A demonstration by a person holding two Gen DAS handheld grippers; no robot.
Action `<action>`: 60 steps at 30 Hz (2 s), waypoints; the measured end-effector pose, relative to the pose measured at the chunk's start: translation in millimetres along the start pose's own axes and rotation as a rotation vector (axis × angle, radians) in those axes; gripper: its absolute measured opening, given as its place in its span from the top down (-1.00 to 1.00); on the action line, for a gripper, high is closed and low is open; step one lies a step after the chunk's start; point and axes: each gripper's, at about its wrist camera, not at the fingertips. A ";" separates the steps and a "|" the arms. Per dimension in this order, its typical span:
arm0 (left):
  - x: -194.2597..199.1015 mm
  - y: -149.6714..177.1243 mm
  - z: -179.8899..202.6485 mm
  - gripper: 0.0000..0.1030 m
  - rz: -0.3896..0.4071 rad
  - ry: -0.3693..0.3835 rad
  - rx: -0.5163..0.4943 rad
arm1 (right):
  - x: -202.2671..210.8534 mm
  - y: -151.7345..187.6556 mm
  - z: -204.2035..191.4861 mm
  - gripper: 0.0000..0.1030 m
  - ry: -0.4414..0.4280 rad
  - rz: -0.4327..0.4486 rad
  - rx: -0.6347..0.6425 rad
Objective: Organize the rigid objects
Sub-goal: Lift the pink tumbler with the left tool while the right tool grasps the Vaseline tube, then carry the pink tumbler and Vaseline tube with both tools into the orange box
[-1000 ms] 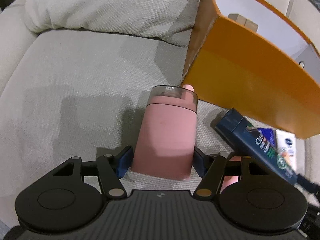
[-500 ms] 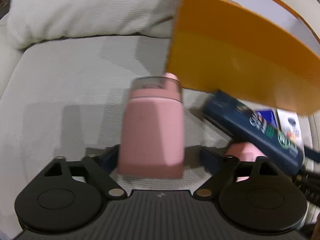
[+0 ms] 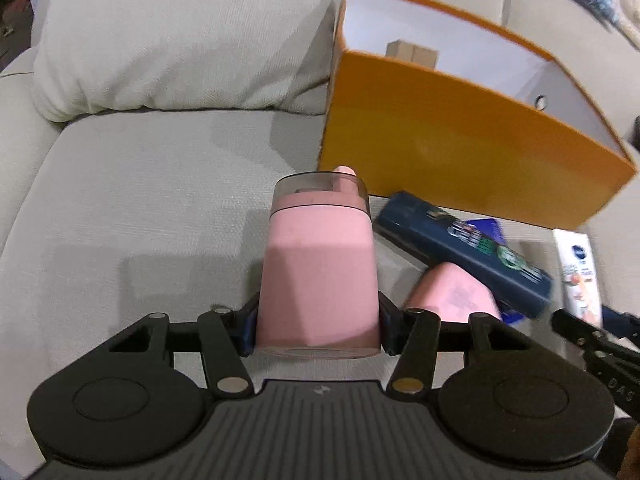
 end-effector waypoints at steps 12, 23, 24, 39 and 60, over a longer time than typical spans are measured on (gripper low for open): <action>68.6 41.6 9.0 -0.23 0.092 0.052 0.000 | 72.8 7.0 -7.6 0.06 -0.024 0.059 -0.052; 103.7 4.2 23.4 -0.22 0.185 0.105 -0.022 | 99.7 -30.3 -17.4 0.06 -0.086 0.138 -0.073; 104.8 -4.7 25.1 -0.22 0.193 0.110 -0.024 | 99.9 -40.1 -17.5 0.06 -0.092 0.149 -0.074; 36.2 -130.5 43.8 -0.17 0.169 0.163 -0.014 | 8.4 -176.8 -11.1 0.06 -0.104 0.147 -0.020; -70.7 -178.1 48.3 -0.16 0.002 0.144 0.029 | -114.4 -176.6 -26.7 0.06 -0.116 -0.113 0.118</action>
Point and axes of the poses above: each gripper's, at about its wrist camera, not at the fingertips, and x roughly against the way its jaws point, z to its right, y to its underside, and after that the axes turned 8 degrees about z, right-handed
